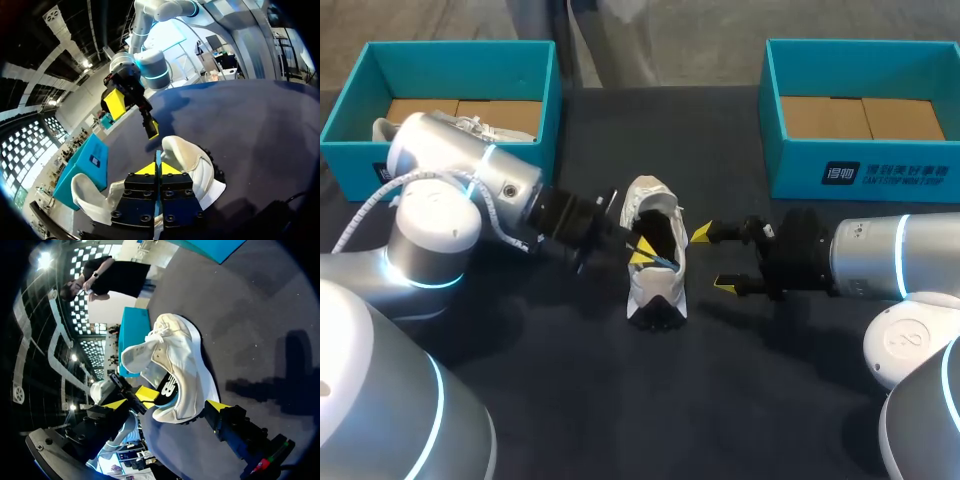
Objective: Take the shoe out of the shoebox, open the shoe tongue, remove and reinsert the insole, then place the shoe into the shoebox
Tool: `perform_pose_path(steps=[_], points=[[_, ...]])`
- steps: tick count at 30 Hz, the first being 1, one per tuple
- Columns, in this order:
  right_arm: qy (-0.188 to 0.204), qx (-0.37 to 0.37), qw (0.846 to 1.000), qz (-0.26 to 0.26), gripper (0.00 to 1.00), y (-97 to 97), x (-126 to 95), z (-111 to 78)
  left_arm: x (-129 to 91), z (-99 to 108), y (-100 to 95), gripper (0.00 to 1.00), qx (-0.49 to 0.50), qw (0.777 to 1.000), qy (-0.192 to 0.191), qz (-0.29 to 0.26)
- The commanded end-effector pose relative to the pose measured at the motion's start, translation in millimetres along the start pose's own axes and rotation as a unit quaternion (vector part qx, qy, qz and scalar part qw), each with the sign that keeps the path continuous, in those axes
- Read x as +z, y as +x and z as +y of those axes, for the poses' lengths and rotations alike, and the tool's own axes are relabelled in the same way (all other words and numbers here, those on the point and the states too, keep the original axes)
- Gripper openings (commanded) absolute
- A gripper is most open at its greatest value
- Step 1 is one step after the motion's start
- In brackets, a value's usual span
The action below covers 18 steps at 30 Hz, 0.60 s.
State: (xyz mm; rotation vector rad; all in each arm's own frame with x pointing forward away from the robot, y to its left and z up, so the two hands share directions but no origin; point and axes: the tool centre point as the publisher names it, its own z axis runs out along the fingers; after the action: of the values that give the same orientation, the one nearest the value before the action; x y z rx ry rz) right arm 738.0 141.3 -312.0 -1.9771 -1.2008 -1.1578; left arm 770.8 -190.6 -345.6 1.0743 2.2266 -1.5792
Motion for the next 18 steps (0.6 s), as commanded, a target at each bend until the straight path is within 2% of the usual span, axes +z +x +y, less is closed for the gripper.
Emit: perform_pose_path(steps=[1, 9, 14, 15, 16, 17, 18], points=[[-0.002, 0.000, 1.000, -0.002, 1.00, 1.3, 0.6, -1.0, 3.2, 5.4, -1.1, 0.00, -0.003, 1.000, 0.002, 0.007], [-0.002, 0.000, 1.000, -0.002, 1.00, 1.3, 0.6, -1.0, 5.1, 16.5, 3.5, 0.00, -0.020, 1.000, -0.004, 0.013], [-0.002, 0.000, 1.000, -0.002, 1.00, 1.3, 0.6, -1.0, 0.6, 11.0, 2.2, 0.00, -0.014, 1.000, -0.003, 0.007], [-0.002, 0.000, 1.000, -0.002, 1.00, 1.3, 0.6, -1.0, -1.0, 8.2, 1.0, 0.24, -0.012, 1.000, 0.001, 0.002], [-0.002, 0.000, 1.000, -0.002, 1.00, 1.3, 0.6, -1.0, -2.4, 5.9, -0.2, 0.71, -0.012, 1.000, 0.003, 0.001], [-0.002, 0.000, 1.000, -0.002, 1.00, 1.3, 0.6, -1.0, -3.6, 4.0, -1.1, 0.80, -0.007, 1.000, 0.002, -0.001], [-0.002, 0.000, 1.000, -0.002, 1.00, 1.3, 0.6, -1.0, -4.6, 2.2, -2.2, 0.79, -0.006, 1.000, 0.004, -0.003]])
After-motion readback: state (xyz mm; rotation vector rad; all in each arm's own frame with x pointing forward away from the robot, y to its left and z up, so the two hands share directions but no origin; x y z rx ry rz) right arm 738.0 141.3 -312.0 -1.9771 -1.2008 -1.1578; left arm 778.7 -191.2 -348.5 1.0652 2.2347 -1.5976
